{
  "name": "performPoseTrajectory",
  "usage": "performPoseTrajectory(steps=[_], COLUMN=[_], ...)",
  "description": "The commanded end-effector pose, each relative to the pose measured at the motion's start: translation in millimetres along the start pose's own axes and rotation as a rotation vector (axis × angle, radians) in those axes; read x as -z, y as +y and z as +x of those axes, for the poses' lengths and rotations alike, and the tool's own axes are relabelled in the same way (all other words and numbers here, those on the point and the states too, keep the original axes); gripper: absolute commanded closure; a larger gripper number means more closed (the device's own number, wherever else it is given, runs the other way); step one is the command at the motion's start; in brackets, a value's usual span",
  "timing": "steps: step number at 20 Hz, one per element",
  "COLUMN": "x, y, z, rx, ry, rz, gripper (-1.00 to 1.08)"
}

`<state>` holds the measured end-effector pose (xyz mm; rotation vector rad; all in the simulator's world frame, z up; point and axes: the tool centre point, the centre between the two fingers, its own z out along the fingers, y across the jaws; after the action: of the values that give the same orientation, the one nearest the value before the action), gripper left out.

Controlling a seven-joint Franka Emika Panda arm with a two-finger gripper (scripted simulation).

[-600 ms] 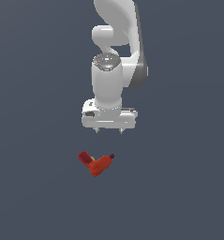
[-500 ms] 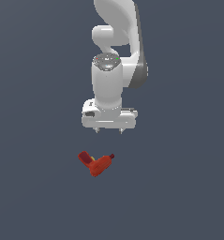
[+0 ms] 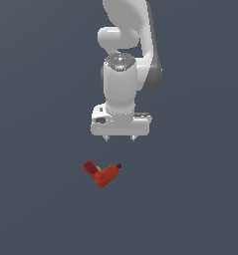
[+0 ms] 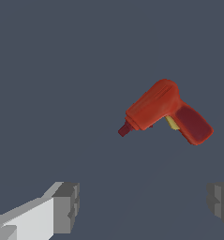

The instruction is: Pick up the object and move it to a goal position.

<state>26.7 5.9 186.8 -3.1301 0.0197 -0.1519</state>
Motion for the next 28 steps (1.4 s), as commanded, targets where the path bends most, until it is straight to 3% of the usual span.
performPoseTrajectory(steps=[1,14,28], x=[-1,-27,-76], y=[0,5,15], z=[1,12,30], rx=[-0.006,-0.142,-0.401], ry=[-0.002,-0.039,-0.066], rz=[-0.003,-0.064,-0.237], gripper=[-1.00,-1.00,-1.00])
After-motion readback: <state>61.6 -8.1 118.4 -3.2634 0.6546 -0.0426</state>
